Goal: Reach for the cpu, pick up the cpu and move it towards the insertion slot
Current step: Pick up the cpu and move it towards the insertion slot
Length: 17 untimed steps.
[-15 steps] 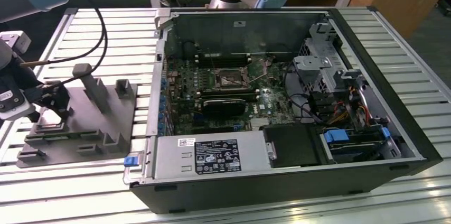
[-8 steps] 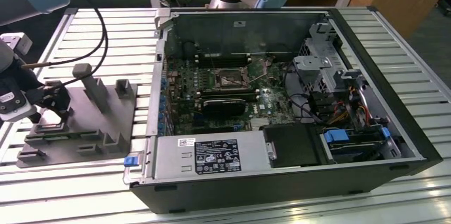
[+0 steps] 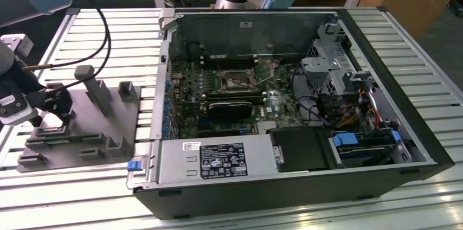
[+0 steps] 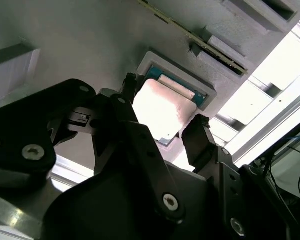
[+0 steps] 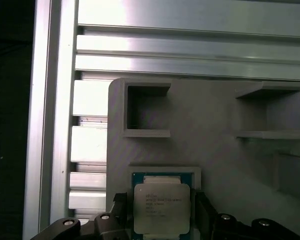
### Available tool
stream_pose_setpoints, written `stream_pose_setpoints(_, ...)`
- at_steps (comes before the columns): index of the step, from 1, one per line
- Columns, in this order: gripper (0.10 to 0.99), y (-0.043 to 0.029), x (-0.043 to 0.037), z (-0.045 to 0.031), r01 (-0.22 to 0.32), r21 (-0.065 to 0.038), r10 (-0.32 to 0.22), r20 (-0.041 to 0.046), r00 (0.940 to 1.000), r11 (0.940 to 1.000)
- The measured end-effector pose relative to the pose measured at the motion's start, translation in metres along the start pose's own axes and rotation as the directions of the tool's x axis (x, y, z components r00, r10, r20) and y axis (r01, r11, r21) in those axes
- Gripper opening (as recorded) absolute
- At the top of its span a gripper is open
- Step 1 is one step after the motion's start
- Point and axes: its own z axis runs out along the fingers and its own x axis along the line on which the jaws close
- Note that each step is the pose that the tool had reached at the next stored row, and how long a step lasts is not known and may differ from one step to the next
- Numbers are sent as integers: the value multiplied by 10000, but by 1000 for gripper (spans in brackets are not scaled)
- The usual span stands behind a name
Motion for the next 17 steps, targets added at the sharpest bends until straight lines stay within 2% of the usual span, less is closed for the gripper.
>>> stream_pose_setpoints(1, 631, 0, 0, 0, 0, 0, 0, -1, 10000, 10000)
stream_pose_setpoints(2, 569, 0, 0, 0, 0, 1, 0, 0, 10000, 10000)
stream_pose_setpoints(4, 541, 0, 0, 0, 0, 1, 0, -1, 10000, 10000)
stream_pose_setpoints(10, 541, 0, 0, 1, 0, 0, 0, 1, 10000, 10000)
stream_pose_setpoints(17, 541, 3, -2, -75, 0, 0, 0, 2, 10000, 10000)
